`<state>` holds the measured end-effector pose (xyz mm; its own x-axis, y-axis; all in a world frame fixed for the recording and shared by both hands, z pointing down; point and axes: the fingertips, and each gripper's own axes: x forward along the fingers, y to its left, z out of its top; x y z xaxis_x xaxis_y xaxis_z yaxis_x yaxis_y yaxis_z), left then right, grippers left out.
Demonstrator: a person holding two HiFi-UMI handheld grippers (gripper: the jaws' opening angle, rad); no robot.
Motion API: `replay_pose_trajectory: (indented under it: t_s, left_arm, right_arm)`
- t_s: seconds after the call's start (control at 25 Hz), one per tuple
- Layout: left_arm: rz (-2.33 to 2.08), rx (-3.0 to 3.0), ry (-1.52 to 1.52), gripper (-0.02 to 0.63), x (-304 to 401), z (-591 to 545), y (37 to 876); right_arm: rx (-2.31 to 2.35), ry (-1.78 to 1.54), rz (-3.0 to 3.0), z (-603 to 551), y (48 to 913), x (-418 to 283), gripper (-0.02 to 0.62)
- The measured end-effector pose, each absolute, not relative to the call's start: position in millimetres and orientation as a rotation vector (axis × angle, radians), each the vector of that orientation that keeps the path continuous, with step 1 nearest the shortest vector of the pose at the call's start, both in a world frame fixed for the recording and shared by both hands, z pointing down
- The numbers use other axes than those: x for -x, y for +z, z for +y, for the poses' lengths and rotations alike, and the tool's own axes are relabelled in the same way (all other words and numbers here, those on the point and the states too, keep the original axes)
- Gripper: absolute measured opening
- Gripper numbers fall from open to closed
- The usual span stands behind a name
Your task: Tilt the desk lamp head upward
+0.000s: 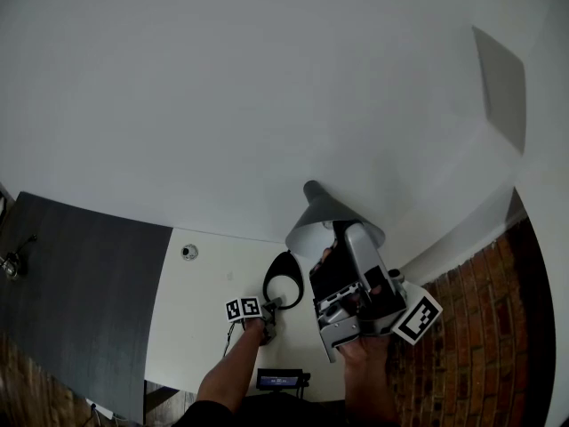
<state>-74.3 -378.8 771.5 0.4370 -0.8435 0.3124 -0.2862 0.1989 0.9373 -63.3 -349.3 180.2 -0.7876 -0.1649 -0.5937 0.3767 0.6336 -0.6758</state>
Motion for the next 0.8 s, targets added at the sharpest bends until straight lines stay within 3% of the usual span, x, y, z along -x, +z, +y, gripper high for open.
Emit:
replay_pose_trajectory:
  t_s: [0.8]
  left_arm:
    - [-1.108, -1.363, -0.514, 0.011, 74, -377, 773]
  right_arm:
    - [-0.172, -1.28, 2.09, -363, 172, 67, 0.144]
